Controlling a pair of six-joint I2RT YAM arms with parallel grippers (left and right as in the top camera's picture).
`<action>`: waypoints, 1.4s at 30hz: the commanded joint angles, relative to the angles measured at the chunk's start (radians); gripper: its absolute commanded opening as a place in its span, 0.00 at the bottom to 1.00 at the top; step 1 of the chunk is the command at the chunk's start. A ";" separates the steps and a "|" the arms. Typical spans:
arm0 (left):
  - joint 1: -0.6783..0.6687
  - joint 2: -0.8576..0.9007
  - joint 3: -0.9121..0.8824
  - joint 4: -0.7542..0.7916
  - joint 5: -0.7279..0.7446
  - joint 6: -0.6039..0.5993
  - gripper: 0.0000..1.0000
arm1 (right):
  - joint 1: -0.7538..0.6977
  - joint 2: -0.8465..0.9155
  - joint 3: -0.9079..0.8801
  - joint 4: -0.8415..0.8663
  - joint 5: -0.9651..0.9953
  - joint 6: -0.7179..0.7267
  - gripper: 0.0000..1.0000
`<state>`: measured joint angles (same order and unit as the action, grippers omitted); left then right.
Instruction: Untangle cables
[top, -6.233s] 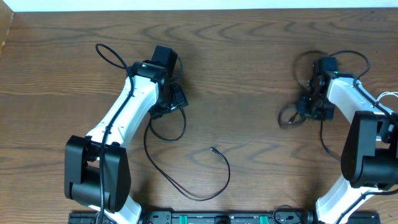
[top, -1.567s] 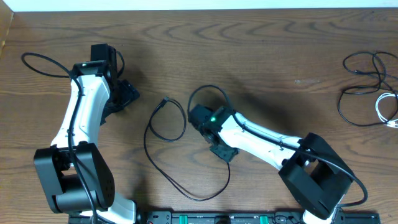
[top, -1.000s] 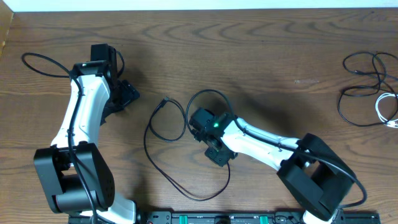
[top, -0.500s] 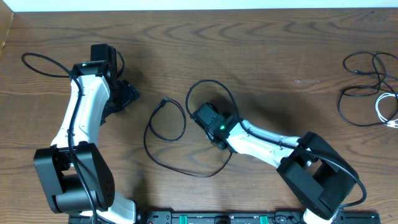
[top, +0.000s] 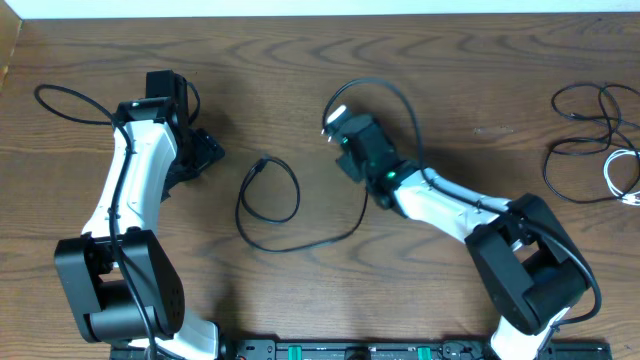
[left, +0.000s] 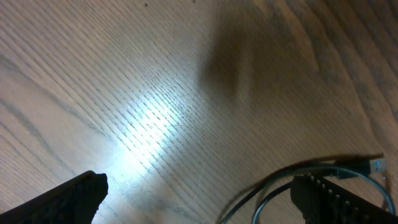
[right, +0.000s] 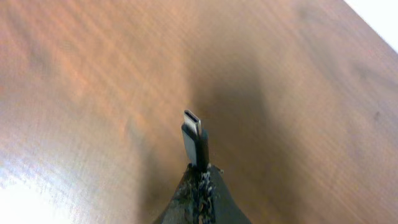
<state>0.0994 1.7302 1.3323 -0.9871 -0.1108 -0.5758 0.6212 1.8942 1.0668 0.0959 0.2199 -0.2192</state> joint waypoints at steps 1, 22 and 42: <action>0.002 -0.017 -0.001 -0.002 -0.014 0.002 1.00 | -0.039 0.010 0.002 0.080 -0.132 0.055 0.01; 0.002 -0.017 -0.001 -0.003 -0.014 0.002 1.00 | -0.072 -0.082 0.002 0.171 -0.167 0.379 0.99; 0.002 -0.017 -0.001 0.005 -0.003 -0.006 0.98 | -0.356 -0.214 0.002 -0.369 -0.571 0.670 0.99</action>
<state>0.0994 1.7302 1.3323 -0.9855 -0.1101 -0.5762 0.2798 1.6714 1.0645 -0.2260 -0.2527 0.4156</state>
